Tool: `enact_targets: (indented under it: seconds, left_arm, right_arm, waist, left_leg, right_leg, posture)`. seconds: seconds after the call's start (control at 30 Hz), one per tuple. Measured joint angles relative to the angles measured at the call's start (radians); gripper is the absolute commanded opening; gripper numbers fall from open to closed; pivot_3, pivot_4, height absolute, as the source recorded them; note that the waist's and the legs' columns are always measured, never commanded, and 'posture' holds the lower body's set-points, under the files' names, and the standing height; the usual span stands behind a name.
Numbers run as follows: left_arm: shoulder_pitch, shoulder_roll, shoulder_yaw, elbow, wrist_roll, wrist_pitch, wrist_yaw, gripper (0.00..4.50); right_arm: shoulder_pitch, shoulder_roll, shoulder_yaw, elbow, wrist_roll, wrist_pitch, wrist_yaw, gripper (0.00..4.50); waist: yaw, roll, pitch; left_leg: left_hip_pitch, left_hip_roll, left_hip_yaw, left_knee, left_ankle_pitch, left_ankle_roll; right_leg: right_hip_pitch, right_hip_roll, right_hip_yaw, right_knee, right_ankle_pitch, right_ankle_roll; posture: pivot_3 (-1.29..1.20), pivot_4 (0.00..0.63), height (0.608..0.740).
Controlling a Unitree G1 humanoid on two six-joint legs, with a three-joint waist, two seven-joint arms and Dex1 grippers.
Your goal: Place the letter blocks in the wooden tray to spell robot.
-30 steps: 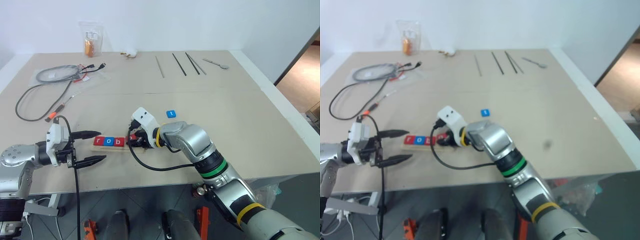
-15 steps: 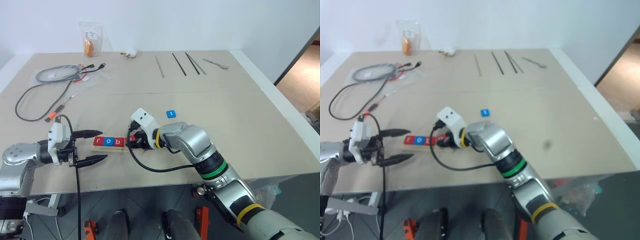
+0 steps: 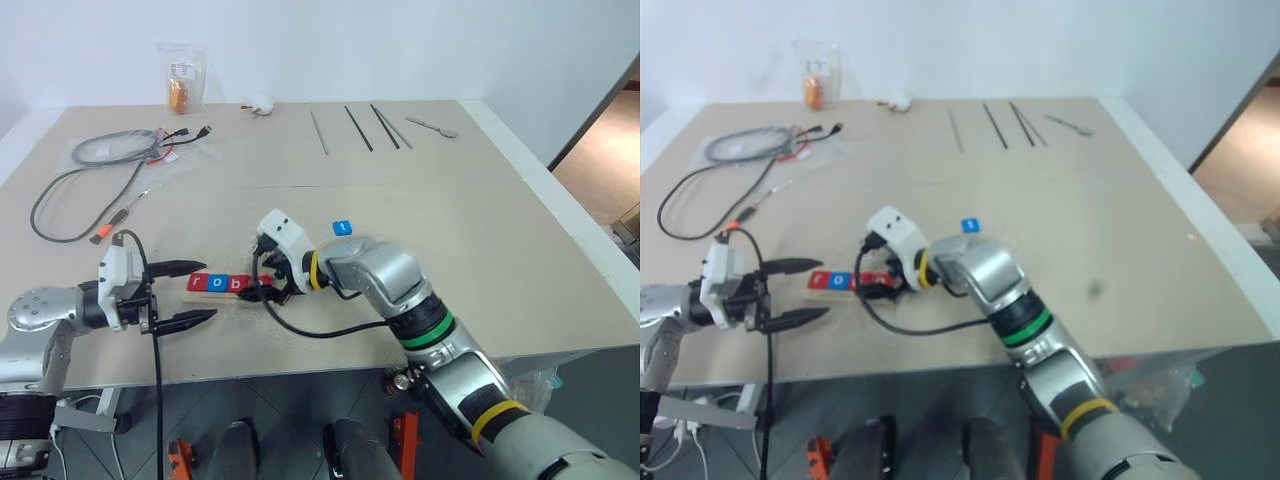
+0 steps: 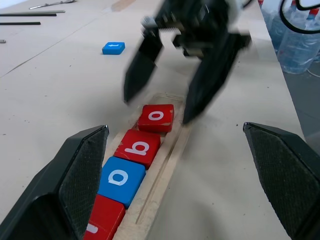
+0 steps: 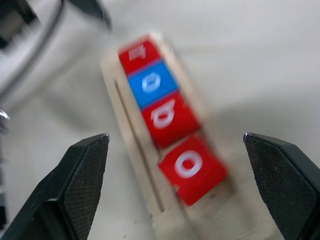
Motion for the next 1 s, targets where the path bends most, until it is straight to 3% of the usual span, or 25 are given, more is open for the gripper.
enact_targets:
  seconds: [0.13,0.3,0.47,0.7,1.0]
  left_arm:
    - [0.0,-0.003,-0.001,0.0,0.0,0.0,0.0,4.5]
    - [-0.012,-0.007,-0.003,0.0,0.001,0.001,0.0,4.5]
    - [-0.023,-0.012,-0.01,0.0,0.001,0.003,0.0,4.5]
    - [-0.019,-0.012,-0.01,-0.008,0.0,0.015,0.003,4.5]
    - [0.016,-0.012,-0.005,-0.038,-0.002,0.019,0.022,4.5]
  right_arm:
    - [-0.053,-0.097,-0.08,0.014,0.036,-0.06,0.101,4.47]
    - [-0.029,-0.188,-0.088,0.011,0.046,-0.108,0.174,4.47]
    - [0.024,-0.199,-0.082,-0.008,0.036,-0.14,0.18,2.48]
    - [0.059,-0.155,-0.031,-0.08,0.04,-0.147,0.194,0.14]
    - [0.106,-0.154,0.124,-0.074,-0.019,-0.226,0.244,0.06]
  waist:
    - [0.002,0.0,0.0]
    - [0.001,0.0,0.0]
    - [0.0,0.0,0.0]
    - [0.0,0.0,0.0]
    - [0.001,0.0,0.0]
  left_leg:
    - [-0.001,0.0,0.0,0.0,0.0,0.0]
    - [-0.001,0.0,0.0,-0.002,-0.001,-0.001]
    - [-0.001,0.001,0.0,-0.004,-0.001,-0.001]
    - [-0.001,0.001,0.0,-0.004,-0.001,-0.001]
    - [-0.001,0.001,0.0,-0.003,-0.001,-0.001]
  right_leg:
    - [0.0,0.0,-0.001,-0.002,-0.001,0.0]
    - [0.0,0.0,-0.001,-0.001,-0.003,-0.001]
    - [-0.001,0.002,-0.001,-0.001,-0.003,-0.001]
    - [-0.001,0.002,-0.001,-0.001,-0.003,-0.001]
    - [-0.001,0.002,-0.001,-0.001,-0.003,-0.001]
  posture:
    - [0.0,0.15,0.74]
    - [0.0,0.15,0.74]
    - [0.0,0.15,0.74]
    - [0.0,0.15,0.74]
    - [0.0,0.15,0.74]
